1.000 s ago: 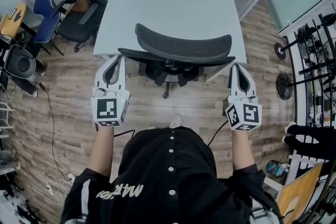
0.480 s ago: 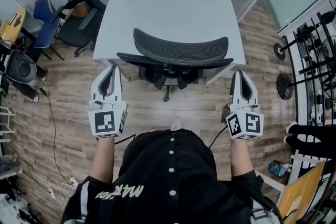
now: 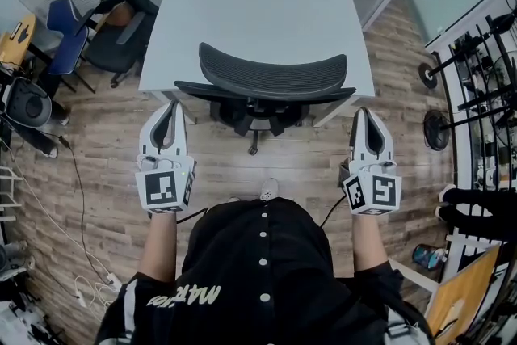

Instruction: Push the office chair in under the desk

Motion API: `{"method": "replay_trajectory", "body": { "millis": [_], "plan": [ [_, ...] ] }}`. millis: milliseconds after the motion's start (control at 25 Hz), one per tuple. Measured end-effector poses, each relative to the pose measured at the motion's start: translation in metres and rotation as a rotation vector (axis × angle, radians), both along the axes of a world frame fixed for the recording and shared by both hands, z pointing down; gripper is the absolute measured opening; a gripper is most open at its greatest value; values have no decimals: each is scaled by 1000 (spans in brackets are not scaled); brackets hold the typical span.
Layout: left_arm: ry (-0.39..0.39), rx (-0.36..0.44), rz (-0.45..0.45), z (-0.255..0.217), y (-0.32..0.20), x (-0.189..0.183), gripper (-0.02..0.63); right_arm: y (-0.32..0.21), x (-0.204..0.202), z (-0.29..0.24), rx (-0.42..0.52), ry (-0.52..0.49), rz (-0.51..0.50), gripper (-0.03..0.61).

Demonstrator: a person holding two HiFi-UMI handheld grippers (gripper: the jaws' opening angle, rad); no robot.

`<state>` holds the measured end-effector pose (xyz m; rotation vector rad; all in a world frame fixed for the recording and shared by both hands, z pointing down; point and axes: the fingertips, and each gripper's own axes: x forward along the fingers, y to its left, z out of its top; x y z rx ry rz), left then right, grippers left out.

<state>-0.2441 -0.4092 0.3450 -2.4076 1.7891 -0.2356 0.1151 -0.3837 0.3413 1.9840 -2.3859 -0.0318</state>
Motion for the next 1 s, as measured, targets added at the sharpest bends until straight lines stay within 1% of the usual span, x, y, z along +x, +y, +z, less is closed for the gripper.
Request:
{"method": "replay_trajectory", "body": {
  "millis": [240,400,600,1000],
  "plan": [
    [3,-5,5,2,-3,4,20,0,4,2,-12,-9,17,28],
    [4,6,2,-2,-4,6,20,0,4,4,-24,-14,24,28],
    [4,18,11,-5,-4,11,18,-1,3,7,-28,-6,14,28],
    [4,27,9,-8,-3,9,20,-5,-5,3,-15,22,-11,28]
  ]
}}
